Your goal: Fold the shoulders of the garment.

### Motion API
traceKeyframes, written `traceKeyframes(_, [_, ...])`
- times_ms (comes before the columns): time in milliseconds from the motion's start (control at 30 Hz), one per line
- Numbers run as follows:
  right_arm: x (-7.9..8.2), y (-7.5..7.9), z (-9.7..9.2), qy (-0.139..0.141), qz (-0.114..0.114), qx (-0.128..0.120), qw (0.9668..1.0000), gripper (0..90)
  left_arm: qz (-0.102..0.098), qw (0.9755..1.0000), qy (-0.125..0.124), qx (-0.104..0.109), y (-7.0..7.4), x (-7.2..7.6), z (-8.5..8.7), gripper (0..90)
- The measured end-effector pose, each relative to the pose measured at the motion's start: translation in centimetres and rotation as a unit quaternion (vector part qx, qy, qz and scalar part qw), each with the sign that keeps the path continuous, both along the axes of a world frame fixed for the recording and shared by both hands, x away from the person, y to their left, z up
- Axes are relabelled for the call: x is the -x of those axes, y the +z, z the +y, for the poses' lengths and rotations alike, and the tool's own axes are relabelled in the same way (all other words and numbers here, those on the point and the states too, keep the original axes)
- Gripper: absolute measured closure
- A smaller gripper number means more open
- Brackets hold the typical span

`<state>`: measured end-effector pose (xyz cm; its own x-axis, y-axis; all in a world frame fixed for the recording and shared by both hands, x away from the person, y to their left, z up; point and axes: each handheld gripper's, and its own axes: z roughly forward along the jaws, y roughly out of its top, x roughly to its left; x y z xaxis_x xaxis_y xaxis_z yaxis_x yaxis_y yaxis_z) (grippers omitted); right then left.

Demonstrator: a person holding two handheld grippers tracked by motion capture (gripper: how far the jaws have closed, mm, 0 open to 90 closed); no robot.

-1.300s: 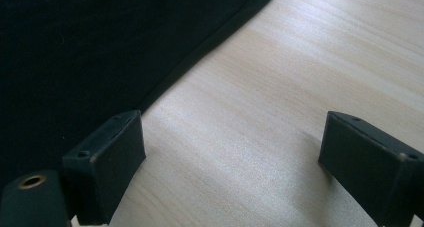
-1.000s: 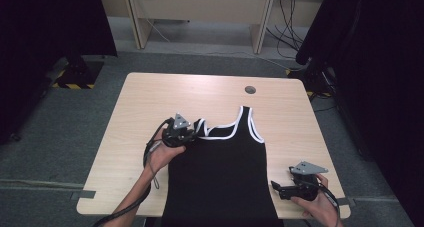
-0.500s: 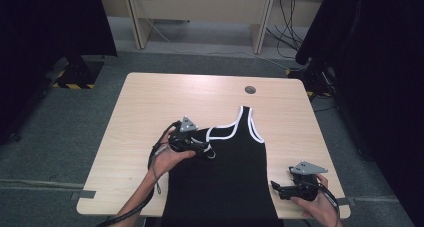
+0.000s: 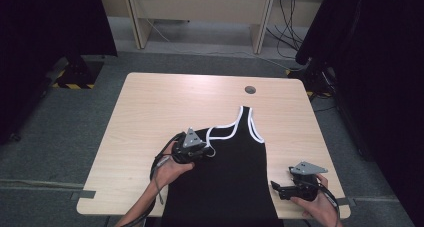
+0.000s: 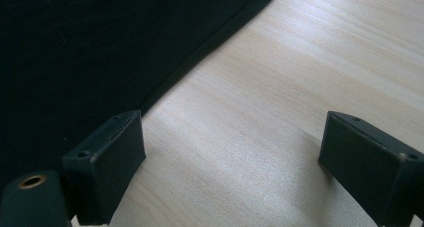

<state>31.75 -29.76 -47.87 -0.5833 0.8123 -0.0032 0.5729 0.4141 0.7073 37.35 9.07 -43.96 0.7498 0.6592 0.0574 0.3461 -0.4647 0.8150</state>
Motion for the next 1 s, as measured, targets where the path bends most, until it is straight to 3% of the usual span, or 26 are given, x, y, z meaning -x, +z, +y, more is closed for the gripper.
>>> traceKeyframes(67, [0.0, 0.0, 0.0, 0.0, 0.0, 0.0, 1.0, 11.4, 0.002, 1.0, -0.006, 0.001, 0.1, 1.2, 0.7, 79.3])
traceKeyframes(167, [0.0, 0.0, 0.0, 0.0, 0.0, 0.0, 1.0, 11.4, 0.009, 0.9999, -0.007, -0.009, -1.0, 2.7, 1.4, 79.2])
traceKeyframes(233, [0.0, 0.0, 0.0, 0.0, 0.0, 0.0, 1.0, 11.4, 0.018, 0.9996, -0.006, -0.02, -2.0, 3.3, 1.8, 78.3])
traceKeyframes(333, [0.0, 0.0, 0.0, -0.001, 0.0, 0.0, 1.0, 11.4, 0.036, 0.9992, -0.005, -0.02, -3.1, 3.8, 2.3, 74.8])
traceKeyframes(467, [0.0, 0.0, 0.0, -0.002, 0.0, 0.0, 1.0, 11.4, 0.044, 0.9989, -0.004, -0.015, -3.3, 4.1, 2.4, 58.6])
traceKeyframes(533, [0.0, 0.0, 0.0, -0.002, 0.0, 0.0, 1.0, 11.4, 0.04, 0.9991, 0.003, -0.012, -3.0, 4.4, 2.2, 44.7])
traceKeyframes(700, [0.0, 0.0, 0.0, -0.002, 0.0, 0.0, 1.0, 11.4, 0.033, 0.9994, 0.011, -0.001, -2.2, 5.4, 2.4, 27.0])
traceKeyframes(900, [0.0, 0.0, 0.0, 0.001, 0.001, -0.002, 1.0, 11.7, 0.04, 0.9986, 0.027, -0.022, -3.5, 5.7, 3.1, 17.0])
traceKeyframes(1000, [-0.2, 0.1, -0.1, -0.001, 0.002, -0.005, 1.0, 12.5, 0.047, 0.9981, 0.033, -0.019, -4.0, 5.5, 3.7, 15.5])
